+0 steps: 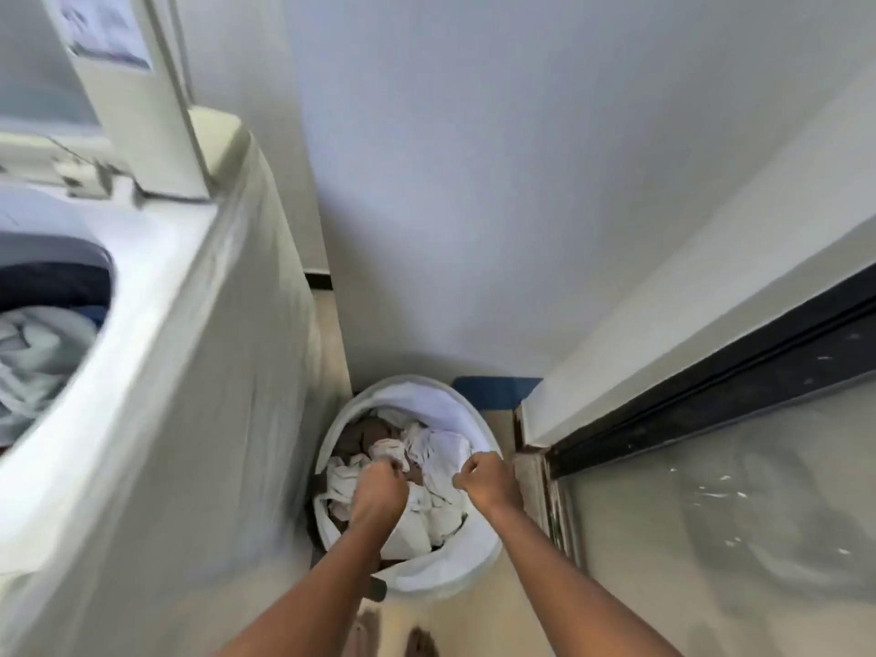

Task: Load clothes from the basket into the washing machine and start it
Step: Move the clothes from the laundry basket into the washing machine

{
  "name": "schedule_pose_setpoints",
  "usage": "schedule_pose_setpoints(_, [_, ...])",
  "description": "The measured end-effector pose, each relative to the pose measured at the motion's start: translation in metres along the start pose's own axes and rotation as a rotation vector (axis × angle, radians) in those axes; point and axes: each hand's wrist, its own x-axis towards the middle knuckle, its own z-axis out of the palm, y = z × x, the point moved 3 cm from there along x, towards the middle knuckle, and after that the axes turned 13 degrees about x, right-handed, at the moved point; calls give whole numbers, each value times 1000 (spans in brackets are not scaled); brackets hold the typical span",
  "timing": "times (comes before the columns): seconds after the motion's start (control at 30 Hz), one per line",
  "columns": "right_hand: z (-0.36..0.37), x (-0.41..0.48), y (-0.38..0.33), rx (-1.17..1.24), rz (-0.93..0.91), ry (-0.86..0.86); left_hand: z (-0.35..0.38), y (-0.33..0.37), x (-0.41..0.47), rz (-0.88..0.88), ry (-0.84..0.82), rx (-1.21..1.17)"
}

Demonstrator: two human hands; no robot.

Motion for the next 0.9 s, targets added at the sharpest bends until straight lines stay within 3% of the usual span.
schedule_pose_setpoints(0.17, [91, 105, 101, -74, 42, -188, 115, -61, 105, -167, -117, 57])
schedule_pose_setpoints(0.37, [193, 185, 174, -210, 26, -366, 219, -97, 176, -105, -376, 176])
schedule_pose_setpoints(0.5, [227, 194, 188, -290, 28, -538, 235, -106, 195, -130, -320, 179])
schedule_pose_setpoints(0.67, [194, 183, 170, 314, 240, -473, 202, -87, 194, -177, -192, -222])
schedule_pose_setpoints(0.77, [162, 156, 144, 740, 409, -577, 164, -64, 175, -286, -113, -602])
schedule_pose_setpoints(0.9, [121, 109, 93, 805, 197, -737, 105, -27, 140, -258, -60, -786])
